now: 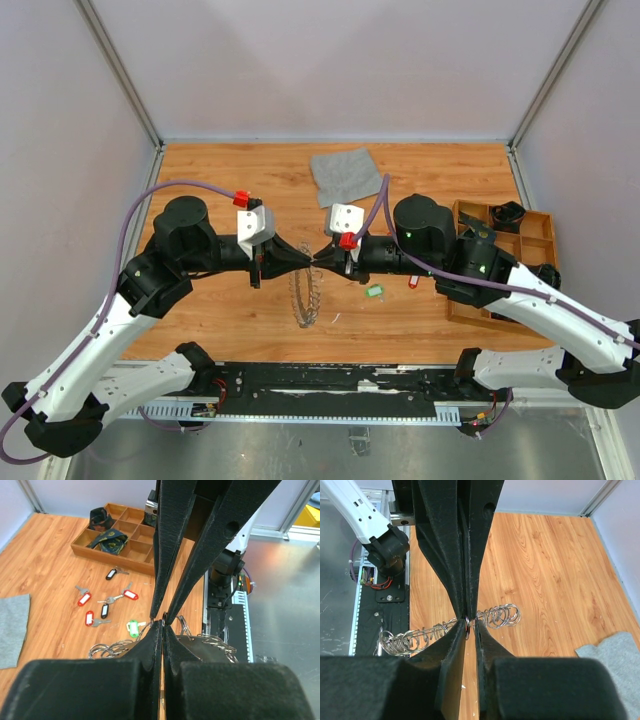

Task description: Put the keys on the keyring

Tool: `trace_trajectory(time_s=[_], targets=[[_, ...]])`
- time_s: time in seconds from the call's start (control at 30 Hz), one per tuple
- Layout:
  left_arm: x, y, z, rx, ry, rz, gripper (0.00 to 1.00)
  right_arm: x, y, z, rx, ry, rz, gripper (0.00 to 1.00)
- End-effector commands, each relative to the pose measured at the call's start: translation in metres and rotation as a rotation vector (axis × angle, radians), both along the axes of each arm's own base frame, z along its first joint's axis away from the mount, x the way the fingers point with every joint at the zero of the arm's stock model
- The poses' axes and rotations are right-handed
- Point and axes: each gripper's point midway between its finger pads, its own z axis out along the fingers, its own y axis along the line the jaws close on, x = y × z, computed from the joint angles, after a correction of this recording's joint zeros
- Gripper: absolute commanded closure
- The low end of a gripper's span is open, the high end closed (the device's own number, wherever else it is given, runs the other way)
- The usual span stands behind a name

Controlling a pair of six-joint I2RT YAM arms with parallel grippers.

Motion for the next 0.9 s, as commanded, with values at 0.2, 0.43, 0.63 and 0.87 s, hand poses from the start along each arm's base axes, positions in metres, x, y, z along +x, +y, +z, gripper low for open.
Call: trace_trajectory(time_s=[0.2, 0.43, 0.63, 0.87], targets=[[-0.011, 0.000, 0.019, -0.046, -0.073, -0.051, 1.00, -0.008, 0.004, -0.016, -0.057, 0.021, 0.044, 0.90], [-0.012, 0.003, 0.022, -0.049, -0.088, -0.044, 1.00, -0.010, 0.001, -0.021, -0.087, 0.034, 0.047, 0.99], [-0.012, 0.003, 0.024, -0.060, -0.091, -0.040, 1.00, -0.008, 0.000, -0.016, -0.075, 0.030, 0.028, 0.99], [-0.014, 0.006, 0.029, -0.096, -0.090, -0.023, 0.82, -0.010, 0.001, 0.005, 0.052, 0.005, 0.026, 1.00]])
